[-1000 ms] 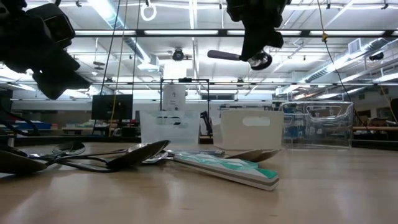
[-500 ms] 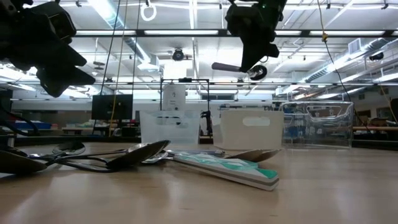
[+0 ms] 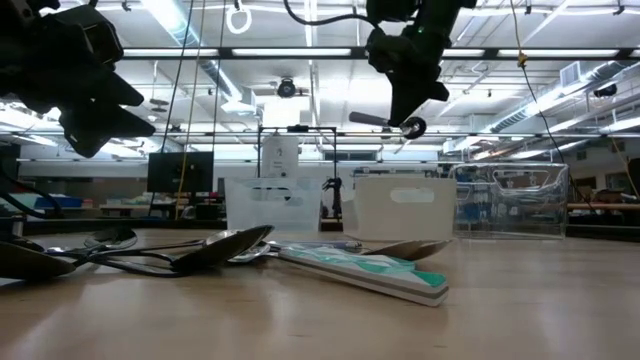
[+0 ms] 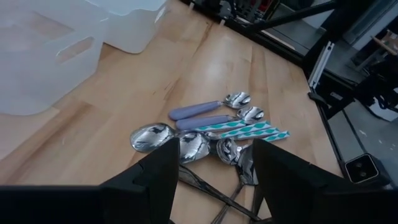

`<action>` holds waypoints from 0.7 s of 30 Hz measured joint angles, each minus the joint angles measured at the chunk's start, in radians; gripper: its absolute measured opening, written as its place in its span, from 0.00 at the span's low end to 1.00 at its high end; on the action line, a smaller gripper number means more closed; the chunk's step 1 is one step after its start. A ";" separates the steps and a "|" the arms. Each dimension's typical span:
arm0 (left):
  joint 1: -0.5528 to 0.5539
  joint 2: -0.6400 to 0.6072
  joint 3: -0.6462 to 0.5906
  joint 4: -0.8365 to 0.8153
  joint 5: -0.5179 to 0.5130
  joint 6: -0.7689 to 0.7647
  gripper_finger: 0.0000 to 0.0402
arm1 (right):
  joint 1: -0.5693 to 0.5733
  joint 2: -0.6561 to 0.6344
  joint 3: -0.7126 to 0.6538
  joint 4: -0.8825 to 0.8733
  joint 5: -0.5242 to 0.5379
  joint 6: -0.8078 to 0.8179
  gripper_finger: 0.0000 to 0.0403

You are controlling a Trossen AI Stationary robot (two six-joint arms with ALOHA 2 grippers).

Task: Sort silverware by color (type)
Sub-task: Put the violet spoon into the white bin

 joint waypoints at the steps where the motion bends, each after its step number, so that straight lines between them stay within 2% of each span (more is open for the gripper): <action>1: 0.000 0.000 0.000 0.000 -0.005 -0.008 0.52 | -0.006 0.000 -0.005 0.012 0.001 -0.005 0.02; 17: 0.000 0.000 0.000 0.063 -0.024 -0.014 0.52 | -0.040 0.001 -0.134 0.117 0.006 -0.031 0.02; 21: 0.000 0.000 0.000 0.099 -0.023 0.068 0.52 | -0.041 0.001 -0.167 0.144 0.029 -0.032 0.02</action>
